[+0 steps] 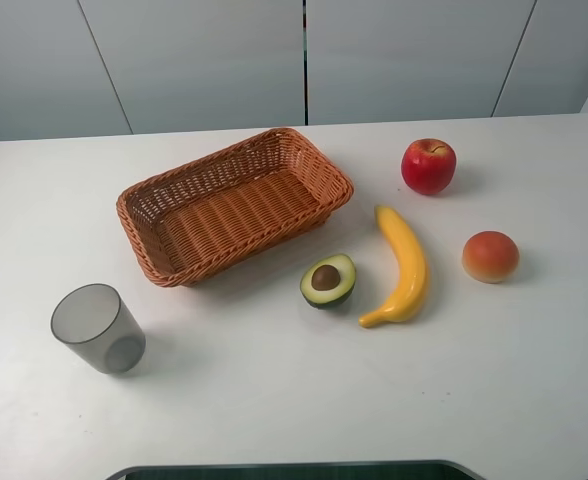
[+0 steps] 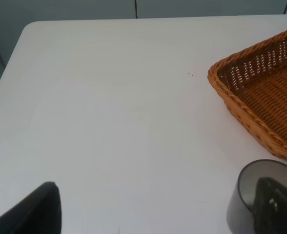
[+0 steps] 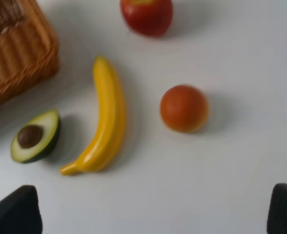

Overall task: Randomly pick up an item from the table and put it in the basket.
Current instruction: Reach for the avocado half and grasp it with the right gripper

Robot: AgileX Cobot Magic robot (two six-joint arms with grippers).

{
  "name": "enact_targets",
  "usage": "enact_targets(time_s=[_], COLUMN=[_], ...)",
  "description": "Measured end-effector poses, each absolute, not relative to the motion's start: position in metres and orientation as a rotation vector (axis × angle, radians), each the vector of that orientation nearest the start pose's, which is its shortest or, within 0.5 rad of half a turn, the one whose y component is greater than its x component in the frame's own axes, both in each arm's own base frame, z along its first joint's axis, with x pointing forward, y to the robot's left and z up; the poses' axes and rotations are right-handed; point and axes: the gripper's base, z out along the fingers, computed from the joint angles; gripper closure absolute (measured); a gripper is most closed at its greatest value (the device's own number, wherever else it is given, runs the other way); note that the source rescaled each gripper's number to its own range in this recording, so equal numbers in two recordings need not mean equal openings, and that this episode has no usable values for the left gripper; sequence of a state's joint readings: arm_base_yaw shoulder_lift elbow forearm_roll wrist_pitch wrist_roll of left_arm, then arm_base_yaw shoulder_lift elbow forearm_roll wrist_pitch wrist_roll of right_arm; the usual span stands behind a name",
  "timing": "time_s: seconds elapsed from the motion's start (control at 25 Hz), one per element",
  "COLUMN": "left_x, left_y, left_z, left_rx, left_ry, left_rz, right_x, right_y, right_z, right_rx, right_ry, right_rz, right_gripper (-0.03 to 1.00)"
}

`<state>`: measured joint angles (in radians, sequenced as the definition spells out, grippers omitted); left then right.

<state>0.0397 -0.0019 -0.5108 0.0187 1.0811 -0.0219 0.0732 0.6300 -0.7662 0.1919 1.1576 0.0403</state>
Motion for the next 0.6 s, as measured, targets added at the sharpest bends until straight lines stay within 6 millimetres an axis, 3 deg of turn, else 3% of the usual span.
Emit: enact_targets(time_s=[0.16, 0.32, 0.6], left_x=[-0.007, -0.007, -0.007], left_y=[0.001, 0.001, 0.001], left_z=[0.279, 0.279, 0.279], left_rx=[-0.064, -0.064, -0.064], left_ry=[2.051, 2.051, 2.051], left_rz=[0.033, 0.033, 0.033], right_x=[0.106, 0.130, 0.184], right_y=[0.040, 0.062, 0.128], right_z=[0.317, 0.302, 0.272], right_rx=[-0.198, -0.324, -0.480], right_ry=[2.619, 2.734, 2.802], right_rz=[0.318, 0.209, 0.160], right_gripper=[-0.03, -0.03, -0.03])
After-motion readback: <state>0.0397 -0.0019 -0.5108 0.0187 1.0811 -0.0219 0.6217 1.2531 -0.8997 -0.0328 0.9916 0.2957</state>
